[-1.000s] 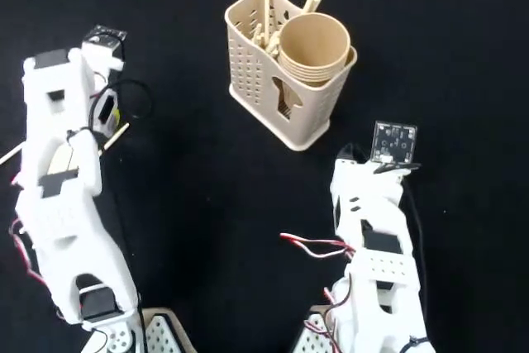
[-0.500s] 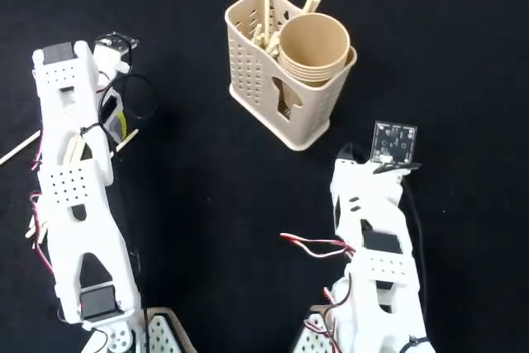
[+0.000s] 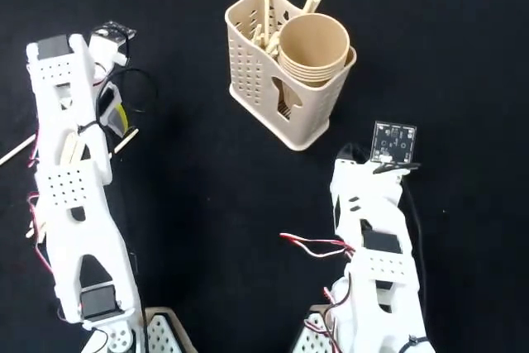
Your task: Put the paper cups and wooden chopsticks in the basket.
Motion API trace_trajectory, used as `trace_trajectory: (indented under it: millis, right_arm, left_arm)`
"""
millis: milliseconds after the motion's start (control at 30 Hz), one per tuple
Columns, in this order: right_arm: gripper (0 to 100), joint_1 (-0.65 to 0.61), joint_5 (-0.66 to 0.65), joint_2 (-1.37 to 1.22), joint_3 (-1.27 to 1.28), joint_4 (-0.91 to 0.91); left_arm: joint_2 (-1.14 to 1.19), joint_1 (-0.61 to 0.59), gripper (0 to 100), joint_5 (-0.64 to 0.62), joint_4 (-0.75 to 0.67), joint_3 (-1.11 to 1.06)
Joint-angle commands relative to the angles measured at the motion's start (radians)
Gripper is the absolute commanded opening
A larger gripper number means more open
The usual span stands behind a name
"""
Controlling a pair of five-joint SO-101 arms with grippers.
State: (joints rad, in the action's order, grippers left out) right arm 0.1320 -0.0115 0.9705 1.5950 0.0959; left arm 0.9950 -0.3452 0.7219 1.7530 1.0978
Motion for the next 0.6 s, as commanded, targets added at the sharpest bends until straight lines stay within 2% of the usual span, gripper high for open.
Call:
trace_trajectory:
  millis: [0, 233, 400, 567]
  right_arm:
    - [1.5, -0.009, -0.008, 0.022, -0.002, -0.017]
    - [1.5, -0.009, -0.008, 0.022, -0.001, -0.017]
    - [1.5, -0.009, -0.008, 0.022, 0.005, -0.020]
    - [1.5, -0.009, -0.008, 0.022, 0.005, -0.020]
  left_arm:
    - [-0.169, 0.045, 22, 0.012, 0.005, -0.163]
    - [-0.135, 0.058, 22, 0.015, -0.043, -0.205]
    - [-0.051, 0.053, 22, 0.078, -0.092, -0.205]
    - [-0.032, 0.054, 7, 0.077, -0.095, -0.205]
